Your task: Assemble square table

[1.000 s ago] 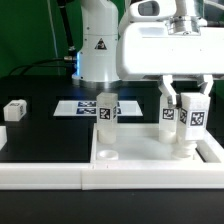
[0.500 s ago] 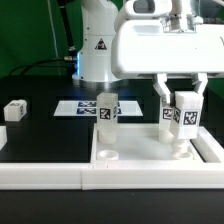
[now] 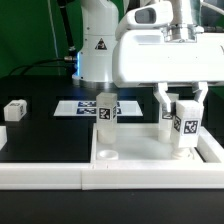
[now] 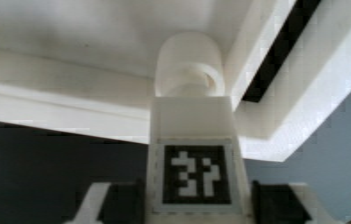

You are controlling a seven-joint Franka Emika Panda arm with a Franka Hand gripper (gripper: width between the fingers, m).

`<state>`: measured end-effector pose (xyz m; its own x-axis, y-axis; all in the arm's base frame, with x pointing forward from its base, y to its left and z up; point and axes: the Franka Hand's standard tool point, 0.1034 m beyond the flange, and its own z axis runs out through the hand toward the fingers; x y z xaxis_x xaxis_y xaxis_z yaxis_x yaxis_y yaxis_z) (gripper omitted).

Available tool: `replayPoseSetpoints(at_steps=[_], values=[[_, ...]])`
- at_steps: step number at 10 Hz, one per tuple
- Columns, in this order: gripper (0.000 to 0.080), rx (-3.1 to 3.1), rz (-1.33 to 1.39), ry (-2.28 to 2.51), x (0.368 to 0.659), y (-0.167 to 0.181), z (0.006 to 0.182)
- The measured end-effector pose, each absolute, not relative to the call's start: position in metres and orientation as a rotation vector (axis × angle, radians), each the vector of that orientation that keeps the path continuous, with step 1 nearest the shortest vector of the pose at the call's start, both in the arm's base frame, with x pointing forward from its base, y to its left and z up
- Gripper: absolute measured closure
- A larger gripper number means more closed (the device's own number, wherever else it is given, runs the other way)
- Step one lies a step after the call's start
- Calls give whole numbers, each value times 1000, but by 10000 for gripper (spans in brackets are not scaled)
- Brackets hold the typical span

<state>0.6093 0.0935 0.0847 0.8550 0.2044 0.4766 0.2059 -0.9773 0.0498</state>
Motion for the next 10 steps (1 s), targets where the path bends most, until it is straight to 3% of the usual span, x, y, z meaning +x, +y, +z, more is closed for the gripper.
replayPoseSetpoints(at_steps=[7,9,10], values=[[509,-3008,-849,-331,615,91,80],[259,-3008,-849,-331,615,91,80],[185,-3008,-849,-331,615,91,80]])
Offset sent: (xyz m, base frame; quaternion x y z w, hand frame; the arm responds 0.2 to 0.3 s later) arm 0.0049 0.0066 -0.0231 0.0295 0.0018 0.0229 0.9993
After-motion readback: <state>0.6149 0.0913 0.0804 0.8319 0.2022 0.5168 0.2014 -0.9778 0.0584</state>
